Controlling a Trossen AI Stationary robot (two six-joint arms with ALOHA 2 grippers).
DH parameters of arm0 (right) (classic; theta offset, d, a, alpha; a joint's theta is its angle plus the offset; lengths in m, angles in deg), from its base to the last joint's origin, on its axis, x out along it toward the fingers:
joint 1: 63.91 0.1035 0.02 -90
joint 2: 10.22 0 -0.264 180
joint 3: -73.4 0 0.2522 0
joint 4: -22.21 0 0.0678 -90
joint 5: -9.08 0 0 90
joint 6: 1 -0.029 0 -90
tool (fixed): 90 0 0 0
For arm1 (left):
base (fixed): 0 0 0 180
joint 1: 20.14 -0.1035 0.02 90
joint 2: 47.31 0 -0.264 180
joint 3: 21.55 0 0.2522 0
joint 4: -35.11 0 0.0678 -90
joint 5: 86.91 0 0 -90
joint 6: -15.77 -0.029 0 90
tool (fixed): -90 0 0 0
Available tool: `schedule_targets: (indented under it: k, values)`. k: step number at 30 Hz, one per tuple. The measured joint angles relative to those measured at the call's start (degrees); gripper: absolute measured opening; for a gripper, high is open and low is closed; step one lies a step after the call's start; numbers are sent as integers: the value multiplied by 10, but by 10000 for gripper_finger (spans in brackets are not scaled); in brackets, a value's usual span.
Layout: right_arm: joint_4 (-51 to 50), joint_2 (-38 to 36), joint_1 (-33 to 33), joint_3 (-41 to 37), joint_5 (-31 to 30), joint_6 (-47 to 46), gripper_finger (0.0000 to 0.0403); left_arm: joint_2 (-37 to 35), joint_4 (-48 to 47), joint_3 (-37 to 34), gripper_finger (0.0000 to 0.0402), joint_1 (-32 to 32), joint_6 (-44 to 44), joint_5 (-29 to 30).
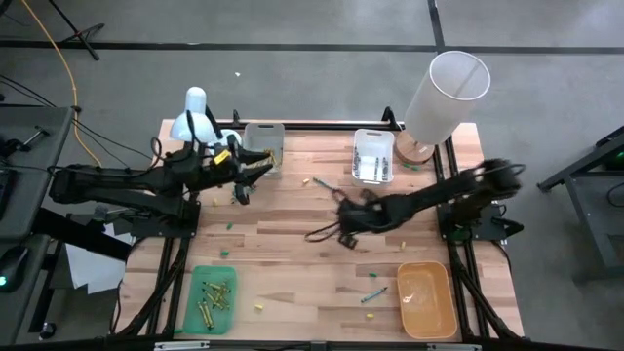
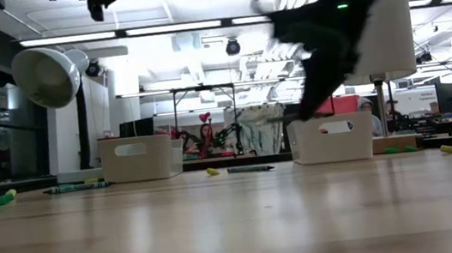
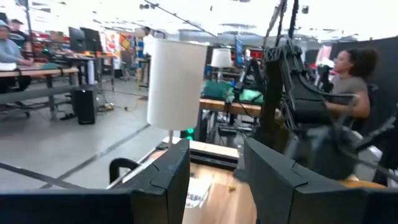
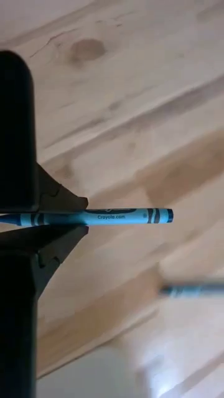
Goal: Sort crayons
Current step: Put the blue crayon into the yellow bin
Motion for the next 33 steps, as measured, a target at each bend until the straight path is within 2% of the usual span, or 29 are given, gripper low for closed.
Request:
schedule_targets:
  k: [6,12,16,19,33]
  values:
    - [87,-198,5,-167,-1,-85,2,-11,-26,0,140,0,2,14]
    - [270,-313,-1,-255,-37,-64,1,-6,-41,0,140,0,47,14]
    - [411,-328,-15,-270,-44,18,1,-4,-42,0,140,1,75,14]
    - [469,-327,-24,-268,-29,71,1,0,-47,0,140,1,87,13]
    - [484,-326,-39,-265,15,82,1,8,-44,0,140,1,88,12]
